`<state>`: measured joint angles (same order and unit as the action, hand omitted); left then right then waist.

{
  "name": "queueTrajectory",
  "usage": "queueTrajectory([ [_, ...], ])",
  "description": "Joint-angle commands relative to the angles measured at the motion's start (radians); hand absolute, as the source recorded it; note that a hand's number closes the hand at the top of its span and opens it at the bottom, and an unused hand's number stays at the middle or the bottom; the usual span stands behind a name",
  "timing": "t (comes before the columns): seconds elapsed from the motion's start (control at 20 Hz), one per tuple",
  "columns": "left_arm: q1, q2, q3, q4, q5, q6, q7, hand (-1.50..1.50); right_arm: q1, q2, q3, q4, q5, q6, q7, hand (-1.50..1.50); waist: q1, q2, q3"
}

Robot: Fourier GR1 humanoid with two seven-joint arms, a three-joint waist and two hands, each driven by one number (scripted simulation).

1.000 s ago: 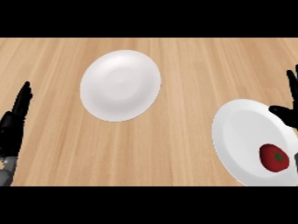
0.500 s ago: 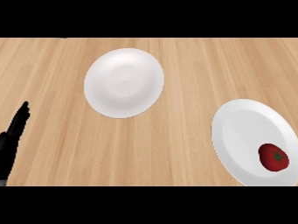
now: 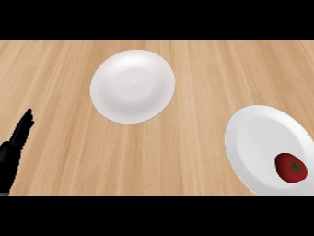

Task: Pick the tomato from the plate and place it in the plate

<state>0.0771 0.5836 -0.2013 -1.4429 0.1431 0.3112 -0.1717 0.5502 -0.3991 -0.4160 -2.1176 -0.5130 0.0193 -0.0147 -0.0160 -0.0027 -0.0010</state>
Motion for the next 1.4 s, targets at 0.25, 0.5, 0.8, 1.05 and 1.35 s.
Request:
queueTrajectory([
  [0.25,-0.003,-0.015,0.012,-0.003,-0.012,-0.030,0.016,0.00,0.040,-0.203,-0.033,-0.028,0.074,0.087,0.280,-1.50,0.014,0.004,0.000],
  [0.5,0.031,-0.042,0.002,-0.049,-0.045,-0.018,0.013,0.00,-0.089,-0.285,0.031,0.076,0.102,0.150,0.380,-1.50,0.026,0.004,0.001],
  [0.8,0.040,-0.039,0.030,-0.051,-0.054,-0.046,0.005,0.00,-0.166,-0.321,0.117,0.236,0.193,0.284,0.356,-1.50,0.027,0.004,0.002],
  [1.05,-0.012,-0.071,0.044,0.005,-0.073,-0.052,0.014,0.00,-0.225,-0.380,0.147,0.329,0.269,0.388,0.357,-1.50,0.018,0.004,0.001],
  [1.35,0.036,-0.094,0.075,-0.069,-0.124,-0.077,0.043,0.00,-0.294,-0.256,0.188,0.393,0.405,0.425,0.301,-1.50,0.018,0.002,0.001],
])
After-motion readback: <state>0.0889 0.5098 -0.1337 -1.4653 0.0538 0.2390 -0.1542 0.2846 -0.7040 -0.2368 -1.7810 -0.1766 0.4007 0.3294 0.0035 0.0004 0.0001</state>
